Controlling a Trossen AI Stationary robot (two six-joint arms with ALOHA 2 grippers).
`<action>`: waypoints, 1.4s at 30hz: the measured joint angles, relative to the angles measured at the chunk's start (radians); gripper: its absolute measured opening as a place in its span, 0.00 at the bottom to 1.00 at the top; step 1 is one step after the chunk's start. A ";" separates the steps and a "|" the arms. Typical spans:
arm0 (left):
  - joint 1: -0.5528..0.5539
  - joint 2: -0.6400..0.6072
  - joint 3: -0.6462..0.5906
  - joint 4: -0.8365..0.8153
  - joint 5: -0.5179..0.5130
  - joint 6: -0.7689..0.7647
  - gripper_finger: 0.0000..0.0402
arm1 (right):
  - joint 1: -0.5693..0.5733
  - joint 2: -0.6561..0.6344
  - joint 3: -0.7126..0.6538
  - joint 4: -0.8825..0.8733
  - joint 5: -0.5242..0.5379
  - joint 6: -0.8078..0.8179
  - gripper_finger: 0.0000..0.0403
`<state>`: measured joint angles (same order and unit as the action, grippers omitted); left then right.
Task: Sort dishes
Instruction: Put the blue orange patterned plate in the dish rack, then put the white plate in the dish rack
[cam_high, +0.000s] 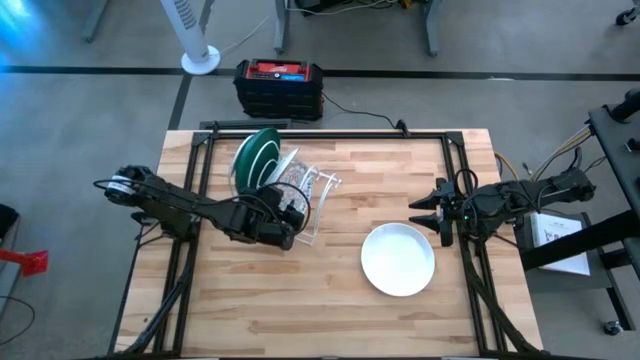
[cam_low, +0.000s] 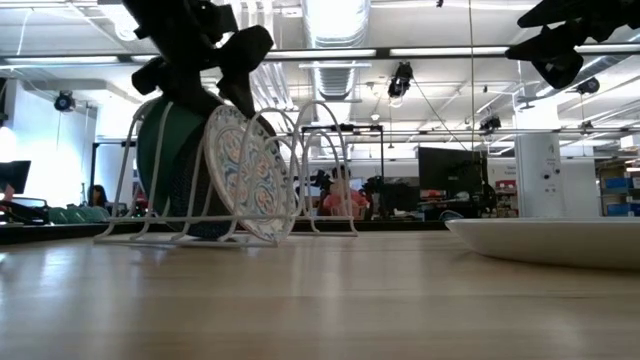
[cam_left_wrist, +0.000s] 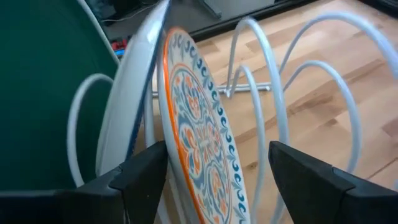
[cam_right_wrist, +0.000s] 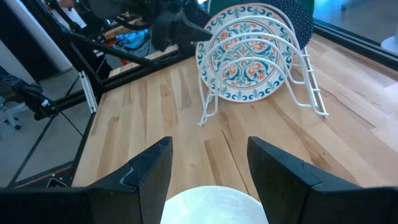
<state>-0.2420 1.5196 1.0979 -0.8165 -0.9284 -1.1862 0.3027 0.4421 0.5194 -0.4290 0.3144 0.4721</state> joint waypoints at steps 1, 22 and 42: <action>0.001 0.000 0.005 -0.010 -0.003 0.000 0.67 | 0.000 0.000 0.000 0.000 0.000 0.000 0.49; 0.002 0.000 0.020 -0.037 -0.005 0.002 0.70 | 0.000 0.000 0.000 0.000 0.001 -0.002 0.49; 0.002 0.000 0.141 -0.155 -0.028 0.026 0.70 | 0.000 0.000 0.000 0.000 0.001 -0.001 0.49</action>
<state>-0.2401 1.5196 1.2387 -0.9716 -0.9566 -1.1599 0.3028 0.4422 0.5194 -0.4290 0.3153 0.4709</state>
